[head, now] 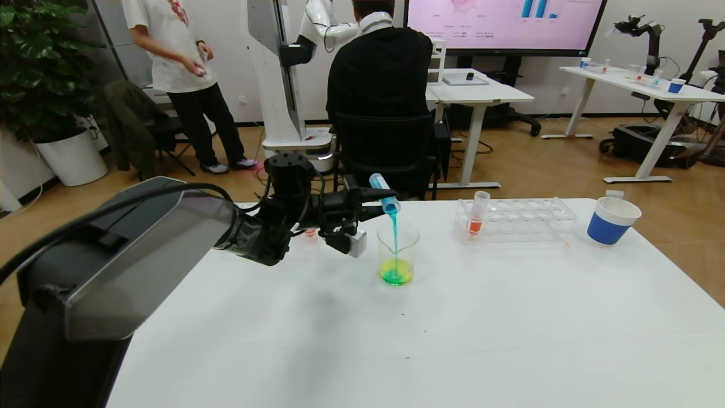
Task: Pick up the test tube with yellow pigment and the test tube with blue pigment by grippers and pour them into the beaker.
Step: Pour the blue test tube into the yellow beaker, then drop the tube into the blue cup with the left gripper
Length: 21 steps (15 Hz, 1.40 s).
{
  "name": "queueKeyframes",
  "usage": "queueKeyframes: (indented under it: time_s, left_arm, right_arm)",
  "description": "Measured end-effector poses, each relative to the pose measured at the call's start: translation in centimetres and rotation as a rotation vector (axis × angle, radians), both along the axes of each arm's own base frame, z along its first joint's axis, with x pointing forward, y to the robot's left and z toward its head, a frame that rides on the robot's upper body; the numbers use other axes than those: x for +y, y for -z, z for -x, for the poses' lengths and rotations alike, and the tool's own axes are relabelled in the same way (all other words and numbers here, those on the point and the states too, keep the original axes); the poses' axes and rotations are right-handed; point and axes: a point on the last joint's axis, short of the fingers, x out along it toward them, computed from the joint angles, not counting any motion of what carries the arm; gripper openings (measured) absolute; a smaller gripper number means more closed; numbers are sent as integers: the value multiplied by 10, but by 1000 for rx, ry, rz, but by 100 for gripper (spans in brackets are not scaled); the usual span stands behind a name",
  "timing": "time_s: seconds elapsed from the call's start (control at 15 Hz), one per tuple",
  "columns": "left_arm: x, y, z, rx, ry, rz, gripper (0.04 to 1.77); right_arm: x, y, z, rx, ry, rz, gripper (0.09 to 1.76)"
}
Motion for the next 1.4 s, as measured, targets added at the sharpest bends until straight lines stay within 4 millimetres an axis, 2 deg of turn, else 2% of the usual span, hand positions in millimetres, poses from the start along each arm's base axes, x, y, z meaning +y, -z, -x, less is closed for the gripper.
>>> queueKeyframes:
  time_s: [0.6,1.0,1.13,1.4]
  left_arm:
    - [1,-13,3,-194,-8,-45,50]
    - [0,-13,3,-205,-6,-49,50]
    - [1,-17,4,-154,-12,-28,50]
    - [3,-39,6,142,-76,139,50]
  right_arm:
    - [0,0,0,0,0,0,174]
    - [0,0,0,0,0,0,174]
    - [0,0,0,0,0,0,174]
    - [0,0,0,0,0,0,174]
